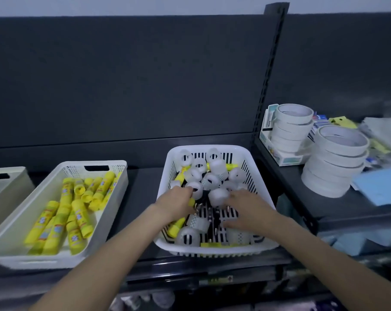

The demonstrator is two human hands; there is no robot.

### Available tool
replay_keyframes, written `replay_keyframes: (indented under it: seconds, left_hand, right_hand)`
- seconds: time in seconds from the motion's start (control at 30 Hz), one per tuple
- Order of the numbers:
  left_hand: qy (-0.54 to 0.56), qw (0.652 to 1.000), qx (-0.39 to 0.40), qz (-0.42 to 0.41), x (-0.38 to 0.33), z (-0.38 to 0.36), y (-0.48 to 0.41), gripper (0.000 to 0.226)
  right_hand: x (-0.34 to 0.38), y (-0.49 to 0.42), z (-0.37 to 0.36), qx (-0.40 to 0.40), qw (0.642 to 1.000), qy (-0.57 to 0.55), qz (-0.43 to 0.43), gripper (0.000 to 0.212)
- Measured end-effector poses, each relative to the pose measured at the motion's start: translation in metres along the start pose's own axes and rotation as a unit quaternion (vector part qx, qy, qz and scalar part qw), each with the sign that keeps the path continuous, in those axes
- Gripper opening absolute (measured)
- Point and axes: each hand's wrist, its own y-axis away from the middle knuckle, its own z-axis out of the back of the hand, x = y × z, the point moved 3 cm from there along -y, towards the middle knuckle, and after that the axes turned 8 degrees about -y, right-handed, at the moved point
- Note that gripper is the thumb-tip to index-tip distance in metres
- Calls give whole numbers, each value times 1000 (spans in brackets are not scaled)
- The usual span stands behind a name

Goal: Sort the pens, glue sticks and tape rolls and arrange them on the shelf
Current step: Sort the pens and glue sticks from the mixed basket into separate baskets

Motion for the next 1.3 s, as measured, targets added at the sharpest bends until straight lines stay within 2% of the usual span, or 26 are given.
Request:
replay_keyframes:
  seconds: [0.1, 0.17, 0.2, 0.27, 0.33, 0.37, 0.43, 0.53, 0.63, 0.7, 0.77, 0.9, 1.0, 1.07, 1.13, 1.23, 1.3]
  left_hand:
    - [-3, 999, 24, 24, -4, -2, -1, 39]
    - [37, 999, 16, 33, -5, -1, -2, 40]
    - [69, 997, 9, 33, -5, 0, -2, 37]
    - [111, 993, -18, 29, 0, 4, -3, 15]
    - [152, 987, -38, 37, 7, 6, -5, 30]
    - [171, 983, -44, 41, 9, 8, -5, 35]
    - [207, 976, -55, 45, 12, 11, -6, 28]
    - [246, 966, -66, 46, 13, 15, -8, 13]
    - [240, 965, -89, 55, 14, 19, -12, 15]
    - [251, 960, -102, 66, 19, 21, -16, 16]
    - [260, 955, -120, 81, 26, 25, -22, 14]
    - [259, 951, -117, 124, 38, 35, -40, 30]
    - [273, 947, -105, 133, 37, 41, -57, 19]
    - [264, 950, -101, 133, 35, 44, -67, 8]
    - [225, 959, -105, 137, 34, 44, -77, 4]
    - [156, 974, -102, 127, 29, 34, -88, 20]
    - [165, 977, -62, 119, 24, 25, -95, 20]
  right_hand:
    - [14, 8, -18, 112, 993, 7, 29, 47]
    - [8, 2, -24, 176, 982, -60, -6, 44]
    - [3, -3, -22, 174, 980, -90, -23, 41]
    - [-6, -12, -8, 87, 993, -61, -42, 37]
    - [-14, -16, 3, -6, 998, 27, -64, 44]
    - [-13, -15, 5, -19, 995, 63, -70, 48]
    - [-1, -10, 2, 5, 995, 97, -30, 48]
    - [23, -4, -12, 66, 993, 74, 63, 32]
    - [31, -6, -14, 112, 984, 99, 99, 21]
    - [26, -8, -8, 133, 985, 53, 99, 10]
    - [12, -14, 1, 114, 989, -57, 72, 10]
    - [-21, -42, 30, -4, 978, -209, -7, 30]
    - [-32, -70, 45, -65, 960, -268, -46, 33]
    - [-41, -91, 50, -84, 959, -261, -72, 29]
    - [-51, -114, 52, -104, 964, -216, -112, 13]
    - [-62, -140, 46, -118, 972, -124, -162, 14]
    - [-71, -155, 30, -100, 974, -122, -160, 16]
